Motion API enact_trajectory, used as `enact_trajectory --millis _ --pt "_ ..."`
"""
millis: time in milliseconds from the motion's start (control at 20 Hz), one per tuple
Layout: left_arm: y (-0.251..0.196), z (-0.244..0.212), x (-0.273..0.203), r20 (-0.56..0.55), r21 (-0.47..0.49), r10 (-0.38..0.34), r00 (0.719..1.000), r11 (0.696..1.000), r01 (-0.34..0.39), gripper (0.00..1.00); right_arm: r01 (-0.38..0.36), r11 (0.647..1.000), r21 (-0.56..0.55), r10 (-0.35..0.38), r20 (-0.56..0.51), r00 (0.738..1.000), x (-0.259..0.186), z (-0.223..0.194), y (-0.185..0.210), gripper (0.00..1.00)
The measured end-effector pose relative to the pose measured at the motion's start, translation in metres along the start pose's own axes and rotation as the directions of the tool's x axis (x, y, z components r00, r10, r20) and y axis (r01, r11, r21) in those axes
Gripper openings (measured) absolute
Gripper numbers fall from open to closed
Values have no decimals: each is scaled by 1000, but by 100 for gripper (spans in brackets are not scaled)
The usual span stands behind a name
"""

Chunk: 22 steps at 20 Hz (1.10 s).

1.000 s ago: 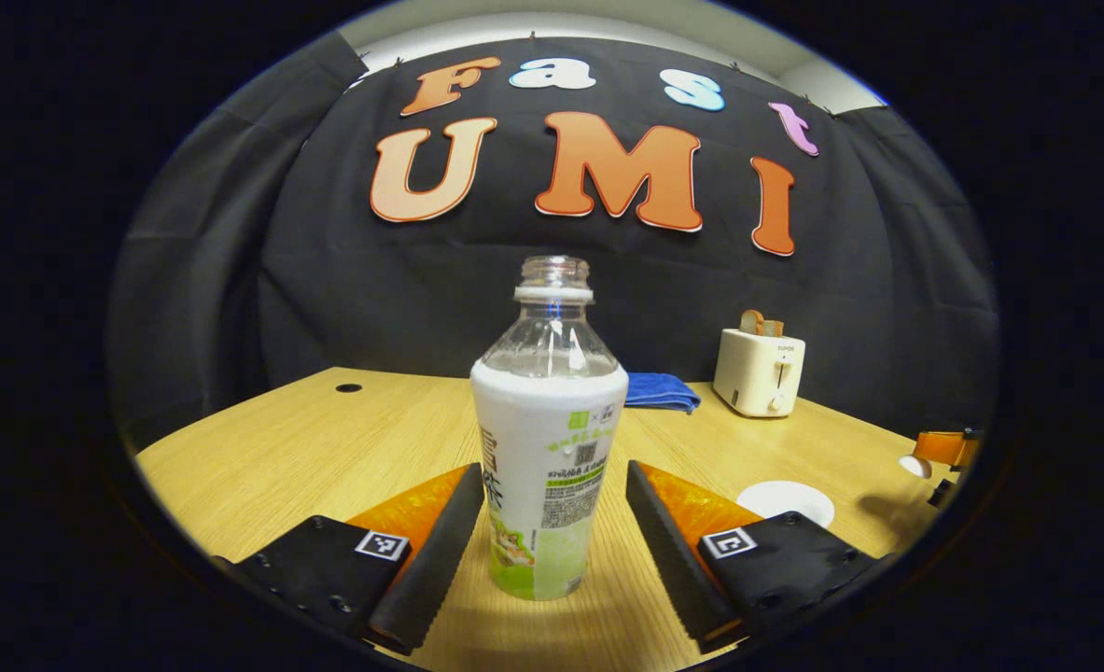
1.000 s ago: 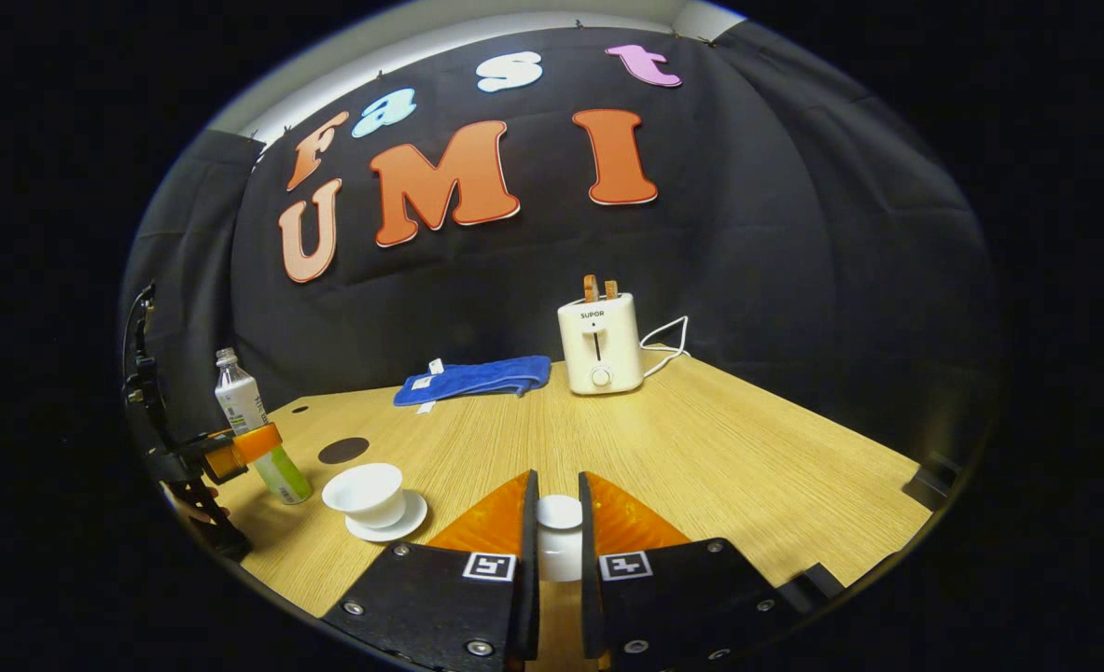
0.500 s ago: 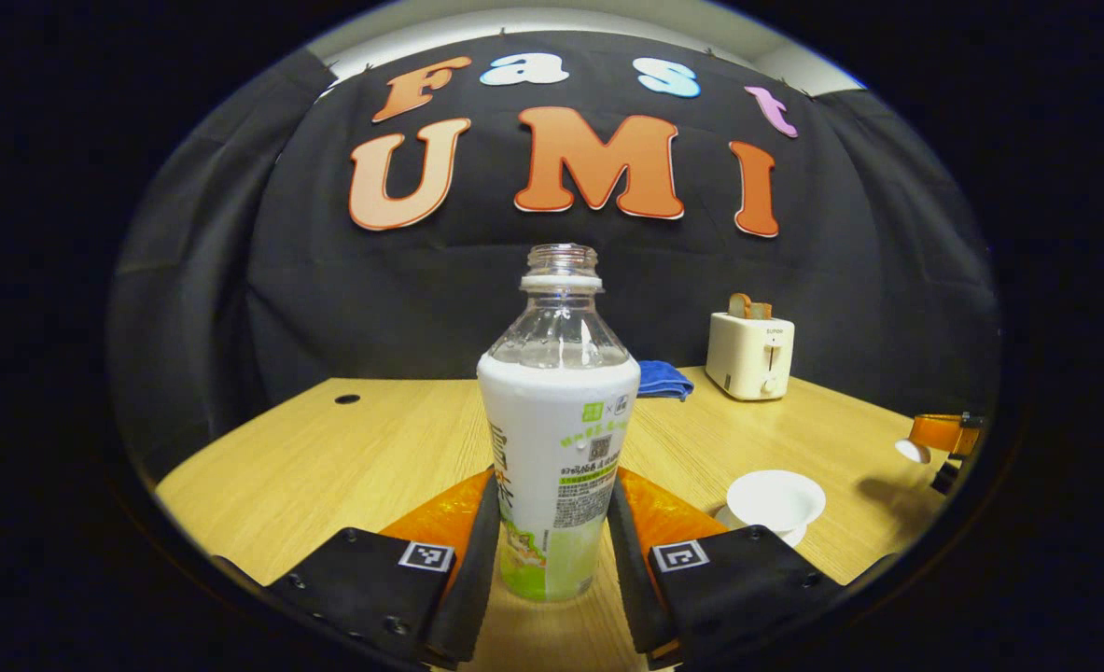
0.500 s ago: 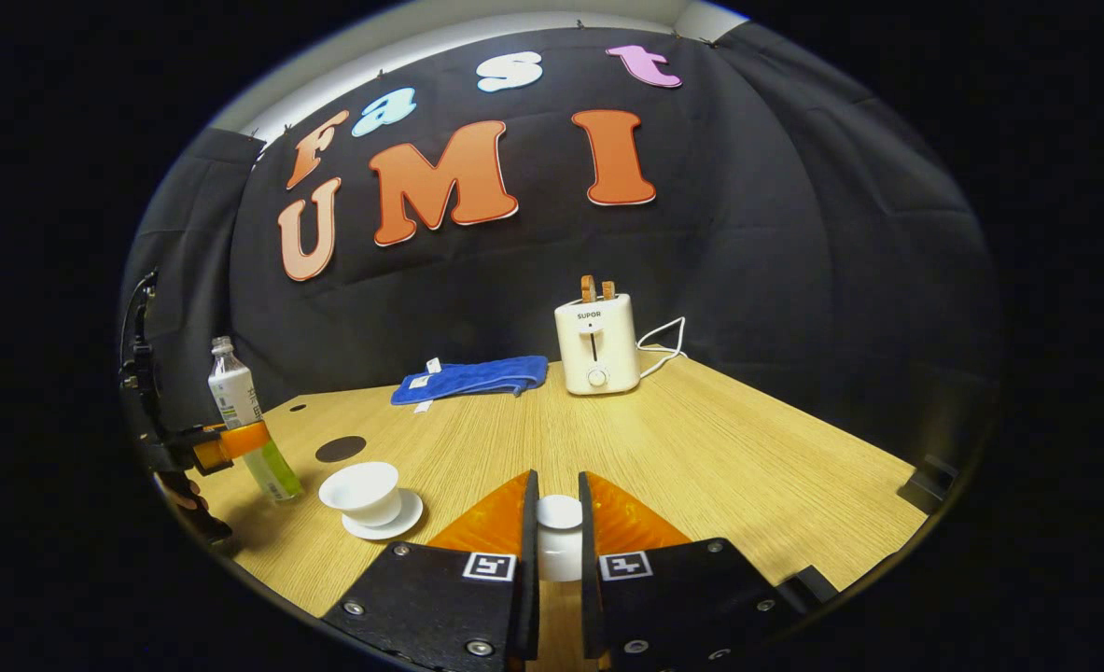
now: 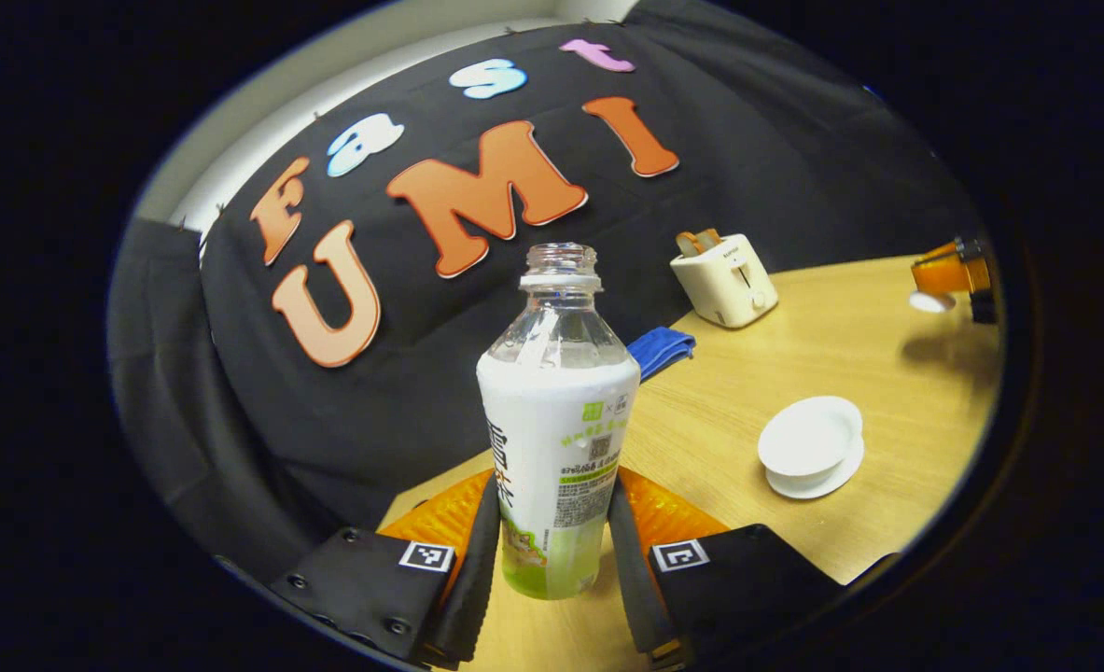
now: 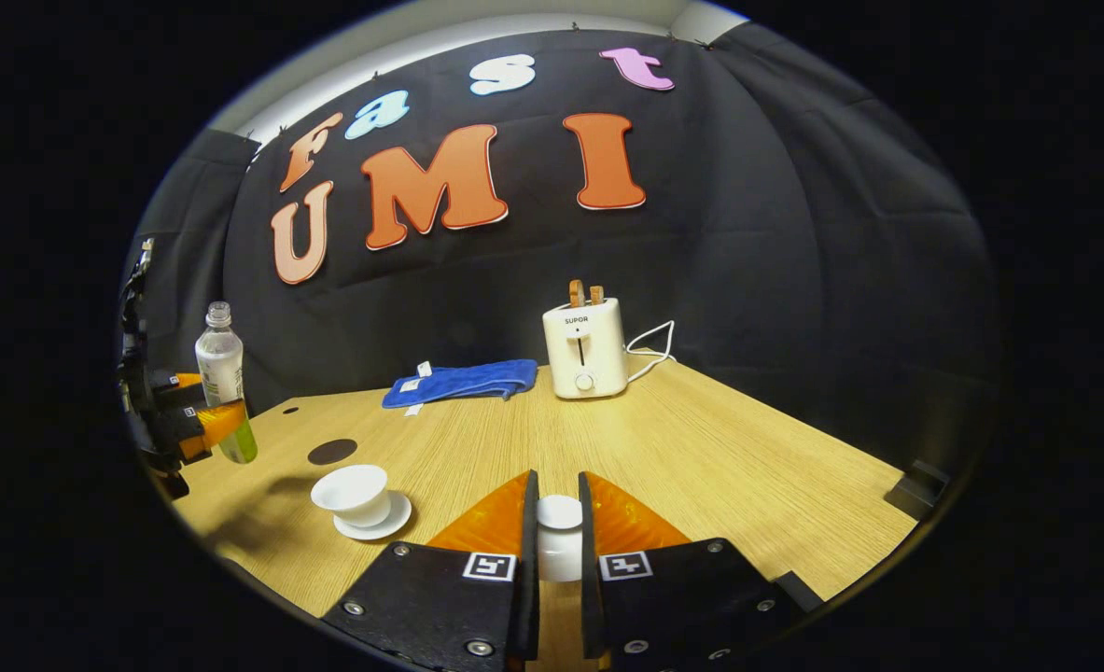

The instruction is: Open the teacup lid with one hand, grasp the water bottle and pour water into the teacup with the other hand; after pouring, place the water bottle on the coaster and then close the teacup lid.

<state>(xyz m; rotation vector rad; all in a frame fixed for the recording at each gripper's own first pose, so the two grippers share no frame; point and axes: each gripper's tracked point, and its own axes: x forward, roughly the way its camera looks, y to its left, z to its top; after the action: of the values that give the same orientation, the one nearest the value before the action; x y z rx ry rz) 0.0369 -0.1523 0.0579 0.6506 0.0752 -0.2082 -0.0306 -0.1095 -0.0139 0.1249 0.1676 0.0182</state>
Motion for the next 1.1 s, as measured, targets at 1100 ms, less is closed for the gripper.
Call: enact_trajectory --millis 1100 --pt "-50 17 30 -38 882 -80 996 465 71 63 7 1000 5 -7 -17 1000 0 -5 -10 18"
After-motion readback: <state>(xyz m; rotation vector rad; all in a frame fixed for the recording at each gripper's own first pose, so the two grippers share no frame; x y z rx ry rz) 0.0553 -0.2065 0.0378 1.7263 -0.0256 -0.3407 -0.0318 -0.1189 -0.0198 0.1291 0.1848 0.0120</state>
